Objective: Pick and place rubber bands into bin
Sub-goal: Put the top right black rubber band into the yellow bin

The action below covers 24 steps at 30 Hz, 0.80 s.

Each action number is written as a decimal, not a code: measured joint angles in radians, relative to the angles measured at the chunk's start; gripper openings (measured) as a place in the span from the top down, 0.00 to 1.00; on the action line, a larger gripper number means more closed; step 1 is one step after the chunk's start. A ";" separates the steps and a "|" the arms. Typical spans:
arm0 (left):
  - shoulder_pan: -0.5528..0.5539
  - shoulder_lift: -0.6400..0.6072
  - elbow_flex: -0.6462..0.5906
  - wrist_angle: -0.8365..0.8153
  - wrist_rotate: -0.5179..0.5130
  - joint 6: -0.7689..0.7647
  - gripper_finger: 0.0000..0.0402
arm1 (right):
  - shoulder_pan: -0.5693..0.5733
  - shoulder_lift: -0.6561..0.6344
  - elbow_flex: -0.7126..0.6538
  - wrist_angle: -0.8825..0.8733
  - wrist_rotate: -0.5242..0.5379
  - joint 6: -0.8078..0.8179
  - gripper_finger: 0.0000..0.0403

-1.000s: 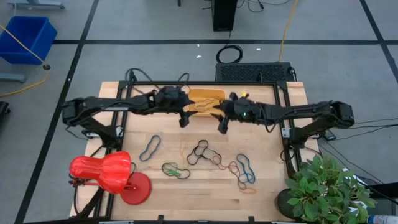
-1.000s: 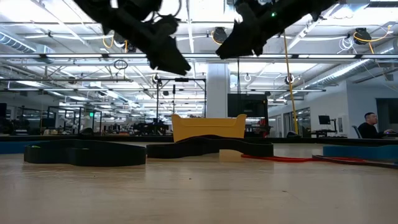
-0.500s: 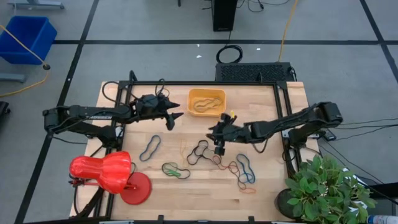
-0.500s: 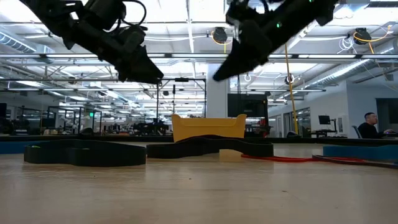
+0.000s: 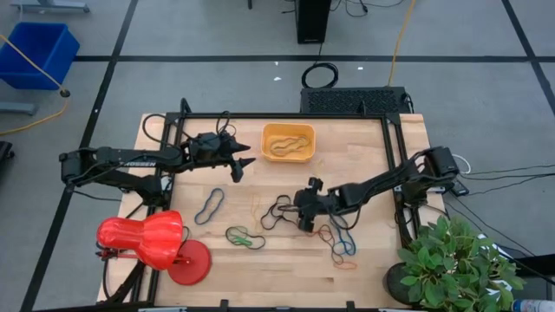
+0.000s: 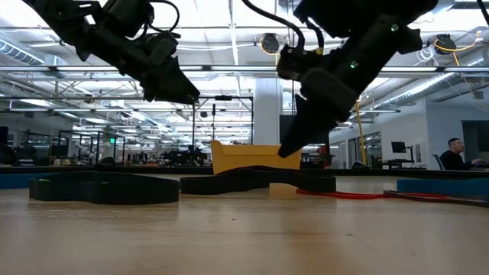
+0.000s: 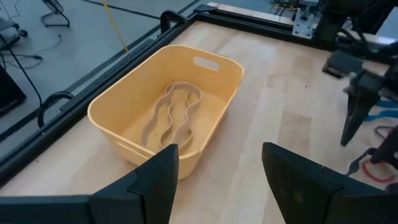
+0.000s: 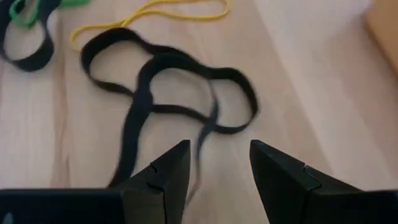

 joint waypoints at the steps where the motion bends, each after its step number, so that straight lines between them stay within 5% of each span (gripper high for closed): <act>1: -0.002 0.000 0.000 0.000 0.000 -0.010 0.40 | 0.006 0.005 0.000 -0.001 -0.011 0.000 0.60; 18: -0.038 0.000 0.000 -0.007 0.000 -0.027 0.40 | 0.019 0.091 0.000 -0.002 0.003 0.006 0.61; 24: -0.038 0.001 0.000 -0.008 0.000 -0.028 0.40 | 0.017 0.090 0.000 0.000 0.004 0.006 0.73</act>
